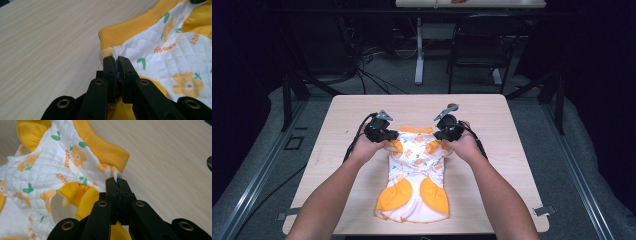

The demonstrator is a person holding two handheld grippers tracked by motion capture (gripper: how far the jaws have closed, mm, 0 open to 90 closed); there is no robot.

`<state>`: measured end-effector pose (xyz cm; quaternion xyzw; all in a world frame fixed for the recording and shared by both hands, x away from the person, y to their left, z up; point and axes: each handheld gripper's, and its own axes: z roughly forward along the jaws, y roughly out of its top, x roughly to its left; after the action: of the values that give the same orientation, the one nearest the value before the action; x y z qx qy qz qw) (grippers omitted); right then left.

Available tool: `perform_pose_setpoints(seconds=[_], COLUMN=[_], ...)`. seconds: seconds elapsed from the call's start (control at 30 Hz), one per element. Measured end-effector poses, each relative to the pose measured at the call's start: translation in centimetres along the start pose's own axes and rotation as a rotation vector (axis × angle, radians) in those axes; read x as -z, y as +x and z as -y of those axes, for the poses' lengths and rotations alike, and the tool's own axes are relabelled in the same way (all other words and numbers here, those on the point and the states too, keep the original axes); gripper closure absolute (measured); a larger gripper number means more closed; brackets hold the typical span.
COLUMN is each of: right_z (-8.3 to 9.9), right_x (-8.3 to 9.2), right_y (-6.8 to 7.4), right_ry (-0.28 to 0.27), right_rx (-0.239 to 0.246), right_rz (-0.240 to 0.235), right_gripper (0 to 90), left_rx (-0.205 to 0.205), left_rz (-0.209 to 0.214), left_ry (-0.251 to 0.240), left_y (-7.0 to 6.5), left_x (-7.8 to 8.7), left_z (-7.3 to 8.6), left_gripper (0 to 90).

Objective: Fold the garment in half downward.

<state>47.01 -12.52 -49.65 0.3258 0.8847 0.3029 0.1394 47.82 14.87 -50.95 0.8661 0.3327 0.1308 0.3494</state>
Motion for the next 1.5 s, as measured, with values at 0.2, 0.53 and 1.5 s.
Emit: perform_pose_setpoints(seconds=[0.2, 0.53, 1.5], right_z=[-0.9, -2.4, -4.2], right_x=[0.8, 2.1, 4.9], right_y=[0.1, 0.3, 0.1], right_ry=[-0.011, -0.034, -0.107], right_rx=[0.021, 0.055, 0.092], right_rz=[0.015, 0.04, 0.117], right_gripper=[89.0, 88.9, 88.9], left_rx=[-0.003, -0.001, -0.043], left_rz=[-0.008, -0.026, -0.049], left_ry=[-0.019, -0.06, -0.133], left_y=[0.2, 0.5, 0.0], left_x=[0.8, 2.5, 5.0], left_z=[-0.5, -1.5, -3.9], left_gripper=[85.1, 85.1, 85.1])
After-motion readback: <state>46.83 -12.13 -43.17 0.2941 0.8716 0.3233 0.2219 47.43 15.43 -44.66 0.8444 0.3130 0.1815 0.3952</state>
